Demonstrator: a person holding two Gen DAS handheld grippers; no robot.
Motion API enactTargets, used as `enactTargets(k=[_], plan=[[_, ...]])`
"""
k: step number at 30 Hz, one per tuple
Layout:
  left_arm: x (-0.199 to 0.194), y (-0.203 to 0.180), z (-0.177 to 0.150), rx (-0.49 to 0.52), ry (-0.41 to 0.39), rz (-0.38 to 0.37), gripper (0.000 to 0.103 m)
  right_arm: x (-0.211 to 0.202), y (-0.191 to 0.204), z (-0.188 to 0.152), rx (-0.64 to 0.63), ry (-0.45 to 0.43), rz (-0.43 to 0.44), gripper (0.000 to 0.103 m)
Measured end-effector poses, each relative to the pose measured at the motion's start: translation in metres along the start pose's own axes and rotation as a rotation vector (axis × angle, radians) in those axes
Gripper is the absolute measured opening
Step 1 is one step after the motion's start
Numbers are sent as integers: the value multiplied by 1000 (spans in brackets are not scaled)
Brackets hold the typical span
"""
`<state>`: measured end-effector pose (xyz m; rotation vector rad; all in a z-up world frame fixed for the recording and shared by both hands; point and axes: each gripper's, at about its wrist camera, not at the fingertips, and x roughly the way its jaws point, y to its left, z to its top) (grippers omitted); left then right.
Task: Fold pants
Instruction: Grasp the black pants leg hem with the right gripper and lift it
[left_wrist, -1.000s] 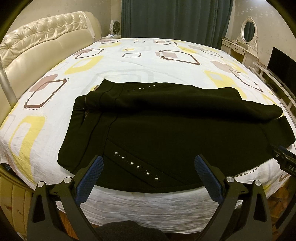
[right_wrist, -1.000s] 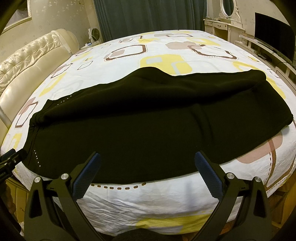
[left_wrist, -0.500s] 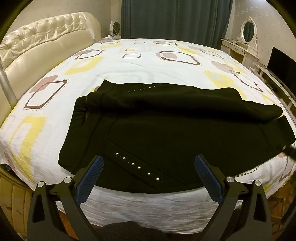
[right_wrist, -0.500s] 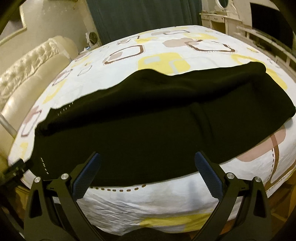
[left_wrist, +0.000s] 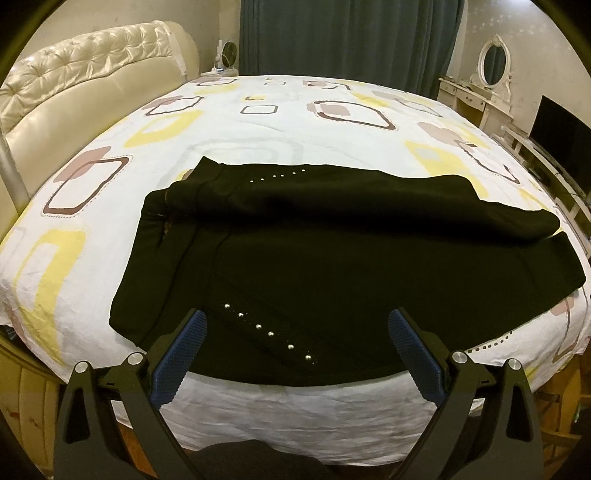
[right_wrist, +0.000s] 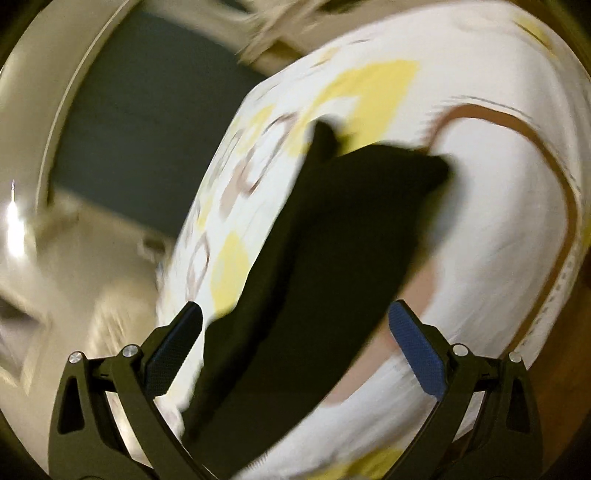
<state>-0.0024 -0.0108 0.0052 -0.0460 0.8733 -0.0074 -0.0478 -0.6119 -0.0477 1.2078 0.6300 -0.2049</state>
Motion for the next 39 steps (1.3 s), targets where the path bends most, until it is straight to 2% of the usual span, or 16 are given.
enactTargets(k=[3, 5, 8, 10, 12, 13, 16, 17, 20, 21, 23, 27, 30, 34, 37, 39], plan=[[4, 1, -1, 3, 10, 10, 98, 11, -37, 21, 118, 9, 18, 101], [9, 4, -2, -1, 19, 24, 98, 19, -52, 36, 188, -4, 83, 101], [15, 10, -4, -13, 35, 57, 98, 34, -59, 54, 250, 0, 150, 101], [20, 16, -4, -25, 44, 77, 98, 44, -64, 64, 274, 8, 171, 97], [24, 21, -4, -36, 53, 94, 98, 52, -64, 71, 277, 23, 162, 67], [26, 23, -4, -40, 56, 102, 98, 55, -65, 75, 277, 26, 154, 62], [29, 27, -3, -37, 57, 118, 98, 57, -68, 83, 270, 11, 132, 38], [29, 28, -3, -36, 56, 122, 98, 54, -67, 86, 254, -7, 133, 26], [31, 29, -3, -33, 55, 128, 98, 32, -56, 96, 78, -108, 84, 12], [32, 29, -3, -34, 55, 126, 98, 24, -46, 96, -33, -142, 12, 8], [35, 28, -4, -33, 62, 120, 98, 24, -42, 93, -123, -142, -71, 6], [39, 24, -5, -27, 72, 112, 98, 29, -68, 94, -112, -114, -147, 6], [38, 21, -4, -15, 65, 107, 98, 34, -87, 93, -60, -104, -134, 5], [36, 19, -2, 15, 41, 120, 98, 34, -73, 90, -91, -122, -182, 6], [38, 23, 2, 15, 45, 103, 98, 38, -68, 99, -86, -109, -197, 6], [39, 27, 5, 11, 58, 67, 98, 29, -72, 103, -40, -142, -199, 15]])
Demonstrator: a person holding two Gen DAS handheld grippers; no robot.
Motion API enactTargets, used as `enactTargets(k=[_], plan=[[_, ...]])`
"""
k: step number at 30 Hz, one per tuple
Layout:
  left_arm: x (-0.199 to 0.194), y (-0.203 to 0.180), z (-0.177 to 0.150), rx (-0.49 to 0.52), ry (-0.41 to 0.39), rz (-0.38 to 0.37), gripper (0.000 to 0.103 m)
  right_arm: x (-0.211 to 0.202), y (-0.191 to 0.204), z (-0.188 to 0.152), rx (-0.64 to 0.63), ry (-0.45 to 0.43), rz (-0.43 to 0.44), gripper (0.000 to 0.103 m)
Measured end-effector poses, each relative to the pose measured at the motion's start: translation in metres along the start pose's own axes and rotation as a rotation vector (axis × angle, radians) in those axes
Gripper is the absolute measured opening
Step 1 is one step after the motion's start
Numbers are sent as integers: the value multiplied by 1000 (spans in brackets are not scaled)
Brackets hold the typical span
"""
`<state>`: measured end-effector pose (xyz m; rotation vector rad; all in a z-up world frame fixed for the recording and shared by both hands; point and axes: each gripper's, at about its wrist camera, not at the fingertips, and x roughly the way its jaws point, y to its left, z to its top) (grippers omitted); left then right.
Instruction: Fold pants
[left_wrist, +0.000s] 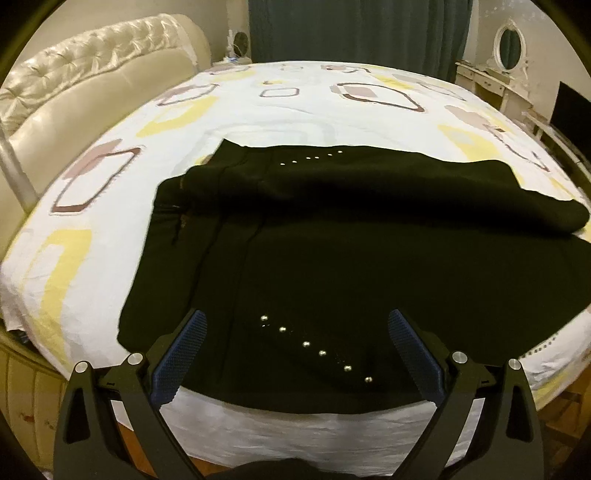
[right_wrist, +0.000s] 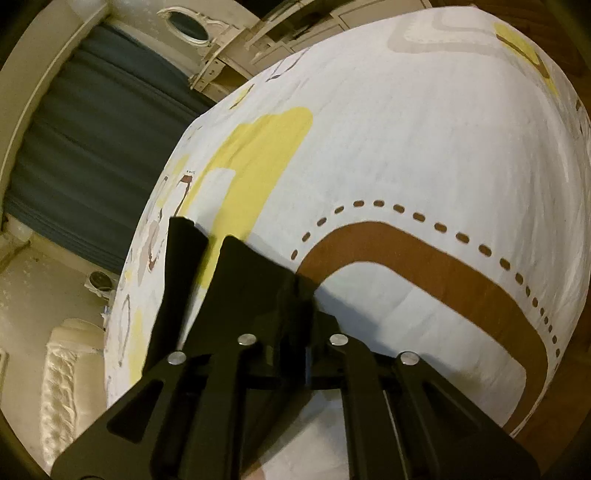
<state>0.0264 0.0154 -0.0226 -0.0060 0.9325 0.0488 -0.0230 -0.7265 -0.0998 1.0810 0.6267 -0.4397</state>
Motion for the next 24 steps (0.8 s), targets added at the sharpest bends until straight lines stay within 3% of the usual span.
enactTargets(k=[4, 9, 11, 14, 18, 21, 24], plan=[[3, 9, 5, -6, 17, -59, 98, -22, 3, 10, -7, -93, -103, 32], [7, 22, 11, 32, 25, -67, 98, -27, 57, -7, -221, -37, -22, 49], [8, 32, 19, 40, 22, -81, 98, -21, 93, -26, -312, 23, 41, 57], [13, 59, 40, 19, 9, -56, 98, -3, 154, -59, -468, 129, 109, 59], [31, 111, 81, -96, 49, -159, 98, 24, 236, -117, -668, 269, 236, 60], [54, 146, 115, -151, 63, -196, 98, 45, 287, -162, -820, 363, 269, 61], [84, 168, 144, -171, 101, -280, 98, 61, 328, -208, -958, 422, 278, 63]])
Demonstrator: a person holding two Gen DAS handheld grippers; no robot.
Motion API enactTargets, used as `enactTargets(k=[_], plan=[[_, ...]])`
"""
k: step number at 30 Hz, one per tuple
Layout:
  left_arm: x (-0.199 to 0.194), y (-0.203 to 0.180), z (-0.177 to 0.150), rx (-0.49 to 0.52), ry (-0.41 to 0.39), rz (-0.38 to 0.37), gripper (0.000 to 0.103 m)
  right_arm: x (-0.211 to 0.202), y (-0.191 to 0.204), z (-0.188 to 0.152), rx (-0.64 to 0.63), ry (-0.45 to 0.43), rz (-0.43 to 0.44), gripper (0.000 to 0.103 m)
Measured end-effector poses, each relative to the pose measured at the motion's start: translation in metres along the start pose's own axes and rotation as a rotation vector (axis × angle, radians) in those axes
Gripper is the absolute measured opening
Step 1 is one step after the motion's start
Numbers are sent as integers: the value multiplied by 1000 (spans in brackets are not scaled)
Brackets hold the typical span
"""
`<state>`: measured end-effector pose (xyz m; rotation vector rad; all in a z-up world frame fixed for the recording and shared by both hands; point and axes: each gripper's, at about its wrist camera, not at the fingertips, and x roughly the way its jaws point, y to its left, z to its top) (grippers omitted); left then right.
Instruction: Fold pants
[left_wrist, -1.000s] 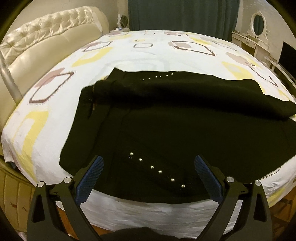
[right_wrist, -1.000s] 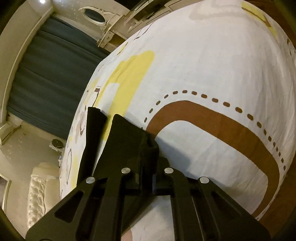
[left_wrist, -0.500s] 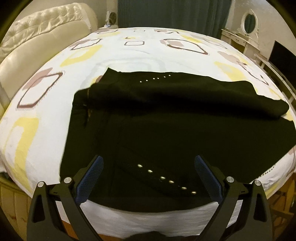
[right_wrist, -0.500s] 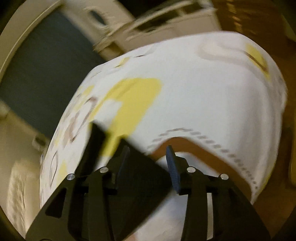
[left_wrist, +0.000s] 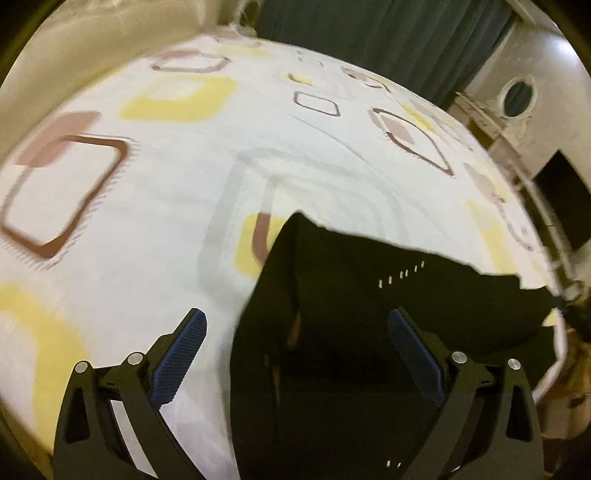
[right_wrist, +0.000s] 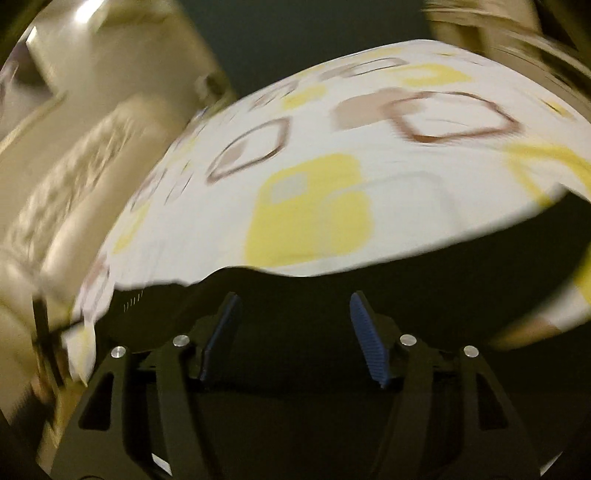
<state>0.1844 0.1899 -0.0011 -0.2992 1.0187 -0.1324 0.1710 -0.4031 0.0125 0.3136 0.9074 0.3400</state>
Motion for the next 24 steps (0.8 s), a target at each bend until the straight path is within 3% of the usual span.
enactTargets(k=[4, 10, 11, 12, 14, 17, 19, 20, 21, 22, 24], plan=[[39, 4, 33, 53, 75, -27, 98, 50, 38, 20, -84, 85, 33, 65], [87, -4, 52, 138, 180, -47, 95, 104, 60, 36, -171, 218, 42, 66], [90, -4, 52, 141, 192, -62, 76, 110, 63, 38, -189, 231, 40, 66], [95, -2, 52, 138, 217, -81, 44, 116, 64, 40, -201, 246, 45, 66], [102, 4, 55, 121, 258, -86, 41, 127, 71, 44, -235, 285, 56, 66], [101, 1, 55, 160, 256, -89, 39, 143, 84, 46, -289, 359, 72, 66], [100, -1, 54, 179, 256, -84, 33, 153, 89, 46, -297, 399, 84, 66], [99, -2, 54, 178, 256, -101, 25, 157, 92, 44, -312, 418, 75, 62], [97, -1, 54, 173, 250, -110, 18, 160, 94, 42, -322, 437, 69, 51], [94, -2, 55, 169, 238, -116, 15, 164, 98, 41, -329, 459, 58, 2], [85, -3, 59, 174, 206, -118, 8, 156, 105, 41, -356, 408, 17, 0]])
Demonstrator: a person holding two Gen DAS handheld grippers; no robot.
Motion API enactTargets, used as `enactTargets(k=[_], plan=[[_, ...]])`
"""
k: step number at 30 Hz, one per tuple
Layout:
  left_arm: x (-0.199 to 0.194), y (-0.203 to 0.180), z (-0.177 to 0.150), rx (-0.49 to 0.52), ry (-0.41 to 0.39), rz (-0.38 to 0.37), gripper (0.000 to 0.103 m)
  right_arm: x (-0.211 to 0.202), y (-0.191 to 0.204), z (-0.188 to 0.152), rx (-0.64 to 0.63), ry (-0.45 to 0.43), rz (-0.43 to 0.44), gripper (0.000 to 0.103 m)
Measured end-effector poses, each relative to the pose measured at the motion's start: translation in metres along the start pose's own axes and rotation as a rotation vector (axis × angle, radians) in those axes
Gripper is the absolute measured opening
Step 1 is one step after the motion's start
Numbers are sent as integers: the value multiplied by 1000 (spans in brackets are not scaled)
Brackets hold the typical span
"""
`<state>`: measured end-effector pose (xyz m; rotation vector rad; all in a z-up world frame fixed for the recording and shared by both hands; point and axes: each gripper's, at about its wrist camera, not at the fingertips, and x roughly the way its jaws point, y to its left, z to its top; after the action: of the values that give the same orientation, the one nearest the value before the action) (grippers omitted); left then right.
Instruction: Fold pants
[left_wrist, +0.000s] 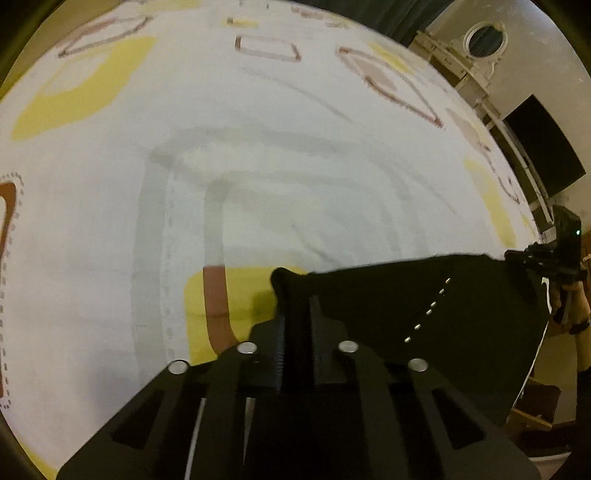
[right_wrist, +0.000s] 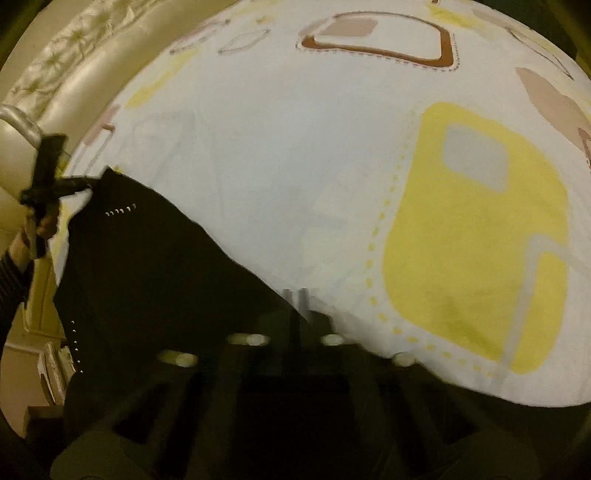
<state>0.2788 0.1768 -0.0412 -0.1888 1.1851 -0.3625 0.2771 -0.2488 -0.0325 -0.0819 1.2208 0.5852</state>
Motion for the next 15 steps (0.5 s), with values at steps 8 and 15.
enactTargets(k=[8, 15], plan=[[-35, -23, -2, 36, -85, -23, 5, -31, 7, -3, -10, -57, 41, 8], [-21, -25, 4, 42, -55, 32, 5, -14, -16, 10, -51, 68, -2, 58]])
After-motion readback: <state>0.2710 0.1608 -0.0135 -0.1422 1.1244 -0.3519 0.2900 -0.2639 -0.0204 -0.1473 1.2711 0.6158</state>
